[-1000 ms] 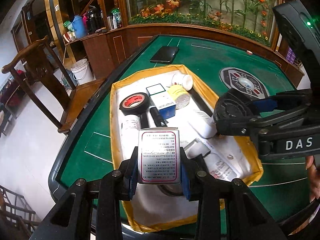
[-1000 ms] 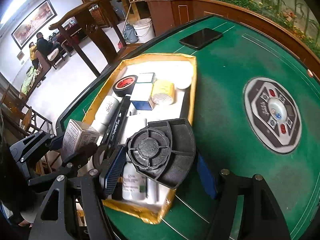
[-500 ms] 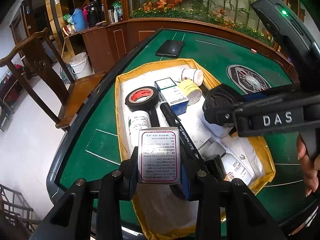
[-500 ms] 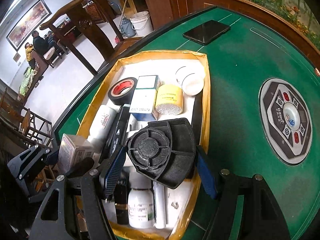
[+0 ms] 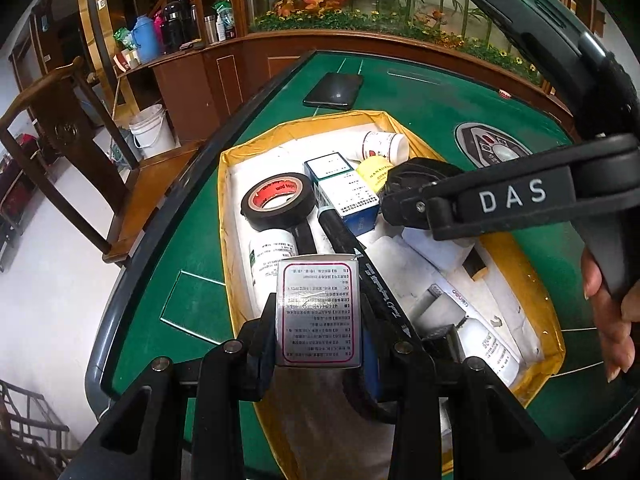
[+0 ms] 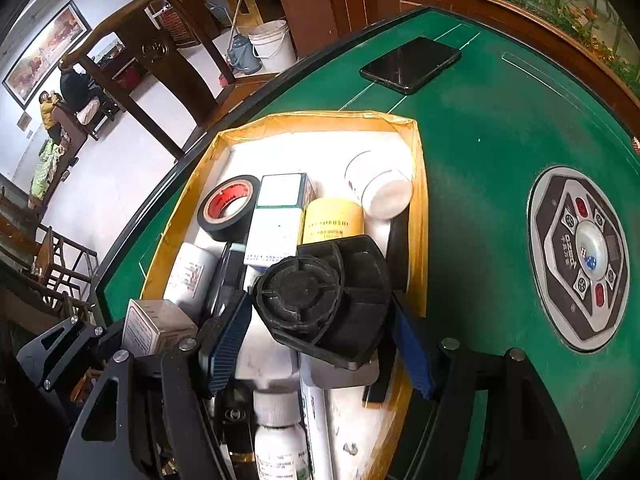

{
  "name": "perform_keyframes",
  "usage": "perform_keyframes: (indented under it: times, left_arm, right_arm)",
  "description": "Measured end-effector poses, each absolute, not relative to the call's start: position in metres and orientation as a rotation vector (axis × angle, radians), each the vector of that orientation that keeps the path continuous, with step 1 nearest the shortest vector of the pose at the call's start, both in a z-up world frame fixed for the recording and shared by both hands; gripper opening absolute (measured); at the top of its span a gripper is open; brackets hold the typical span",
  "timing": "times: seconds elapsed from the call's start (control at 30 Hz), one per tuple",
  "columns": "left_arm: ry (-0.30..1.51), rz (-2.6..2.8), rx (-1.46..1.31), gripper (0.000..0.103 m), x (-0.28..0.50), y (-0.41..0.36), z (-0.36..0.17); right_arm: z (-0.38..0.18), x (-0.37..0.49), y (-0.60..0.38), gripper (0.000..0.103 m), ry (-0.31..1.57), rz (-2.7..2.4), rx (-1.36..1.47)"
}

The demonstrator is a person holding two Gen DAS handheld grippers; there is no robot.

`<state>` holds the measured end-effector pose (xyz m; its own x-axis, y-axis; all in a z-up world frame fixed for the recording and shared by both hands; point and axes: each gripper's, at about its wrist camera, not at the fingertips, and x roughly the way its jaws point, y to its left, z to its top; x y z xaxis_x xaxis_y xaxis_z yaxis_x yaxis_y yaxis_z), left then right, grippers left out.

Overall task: Organize rigid objects
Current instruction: 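Lower the black fan cover into the tray and open the right tool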

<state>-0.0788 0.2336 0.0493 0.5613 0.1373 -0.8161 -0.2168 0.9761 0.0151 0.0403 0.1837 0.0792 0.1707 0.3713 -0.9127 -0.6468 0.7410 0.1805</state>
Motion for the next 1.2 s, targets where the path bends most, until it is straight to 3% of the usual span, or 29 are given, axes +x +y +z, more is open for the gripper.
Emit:
perform_keyframes:
  times: [1.2]
  left_arm:
    - [0.94, 0.229, -0.017, 0.037, -0.067, 0.229, 0.044]
  right_arm:
    - [0.071, 0.049, 0.195, 0.069, 1.195, 0.716, -0.284]
